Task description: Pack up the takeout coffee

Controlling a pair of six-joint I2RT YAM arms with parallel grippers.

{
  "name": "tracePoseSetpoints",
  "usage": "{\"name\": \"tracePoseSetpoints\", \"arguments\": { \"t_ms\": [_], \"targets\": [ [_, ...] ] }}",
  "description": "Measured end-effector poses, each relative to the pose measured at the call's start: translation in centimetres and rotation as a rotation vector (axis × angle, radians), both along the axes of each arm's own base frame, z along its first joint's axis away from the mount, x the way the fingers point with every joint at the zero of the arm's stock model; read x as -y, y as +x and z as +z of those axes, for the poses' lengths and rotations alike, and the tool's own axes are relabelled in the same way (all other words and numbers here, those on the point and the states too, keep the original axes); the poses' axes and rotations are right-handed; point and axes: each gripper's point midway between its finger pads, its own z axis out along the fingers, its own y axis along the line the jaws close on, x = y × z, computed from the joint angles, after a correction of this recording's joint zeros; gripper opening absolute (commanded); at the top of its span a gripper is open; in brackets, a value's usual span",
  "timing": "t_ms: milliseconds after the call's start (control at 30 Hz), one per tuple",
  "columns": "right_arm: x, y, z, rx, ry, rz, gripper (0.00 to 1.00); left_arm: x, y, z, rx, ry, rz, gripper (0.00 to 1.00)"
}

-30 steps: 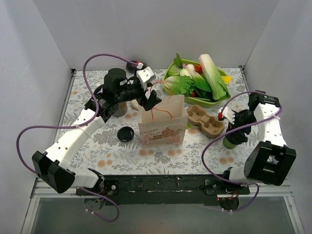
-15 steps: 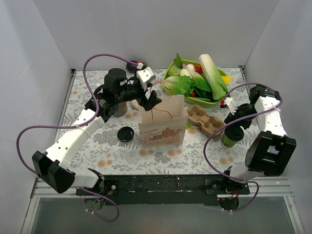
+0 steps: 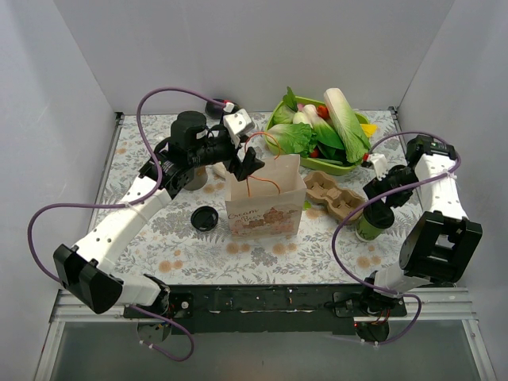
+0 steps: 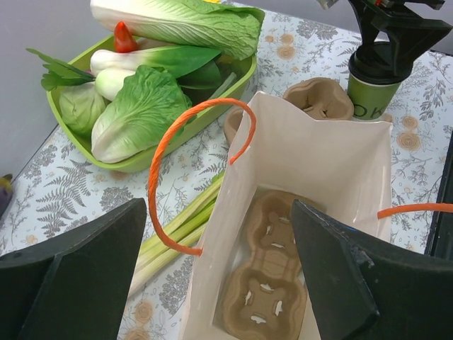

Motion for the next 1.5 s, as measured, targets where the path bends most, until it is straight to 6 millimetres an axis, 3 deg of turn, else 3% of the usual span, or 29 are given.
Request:
{"name": "tracePoseSetpoints", "arguments": {
  "t_ms": [167, 367, 467, 600, 700, 800, 833, 933, 1100, 1233, 1367, 1500],
  "targets": [
    [0.1, 1.4, 1.2, 0.006, 0.004, -0.098, 0.01, 0.3, 0.3, -0.6, -0.017, 0.002, -0.003, 0.84],
    [2.1, 3.8, 4.1, 0.065, -0.097, -0.217, 0.01, 0.5, 0.5, -0.2, -0.028, -0.012, 0.003, 0.83],
    [3.4, 5.8, 6.6, 0.134, -0.151, -0.279, 0.01, 0.5, 0.7, 1.4, -0.007, -0.034, 0.015, 0.83],
    [4.7, 10.3, 12.4, 0.315, -0.167, -0.370, 0.01, 0.3, 0.9, 4.9, 0.028, -0.074, 0.032, 0.83],
    [3.7, 12.6, 16.9, 0.463, -0.083, -0.386, 0.01, -0.2, 1.3, 7.9, 0.059, -0.100, 0.047, 0.83],
    [0.4, 13.4, 20.8, 0.569, 0.088, -0.320, 0.01, -1.9, 1.9, 9.3, 0.060, -0.097, 0.090, 0.82],
    [-1.5, 13.4, 22.2, 0.598, 0.176, -0.272, 0.01, -2.7, 2.3, 9.4, 0.053, -0.088, 0.110, 0.82],
    [-6.8, 12.4, 24.9, 0.619, 0.395, -0.136, 0.01, -5.0, 3.3, 7.8, 0.008, -0.036, 0.165, 0.82],
    [-16.2, 7.8, 27.6, 0.569, 0.673, 0.146, 0.01, -5.9, 2.9, 4.0, -0.108, 0.054, 0.162, 0.82],
    [-21.8, 3.4, 28.3, 0.560, 0.714, 0.371, 0.01, -5.6, 2.3, 2.1, -0.186, 0.068, 0.159, 0.82],
    [-23.8, 0.8, 28.4, 0.598, 0.682, 0.504, 0.01, -5.1, 1.7, 0.4, -0.272, 0.058, 0.162, 0.81],
    [-24.0, 0.5, 27.8, 0.624, 0.621, 0.544, 0.01, -3.5, 0.2, -2.3, -0.343, 0.087, 0.133, 0.81]
  ]
}}
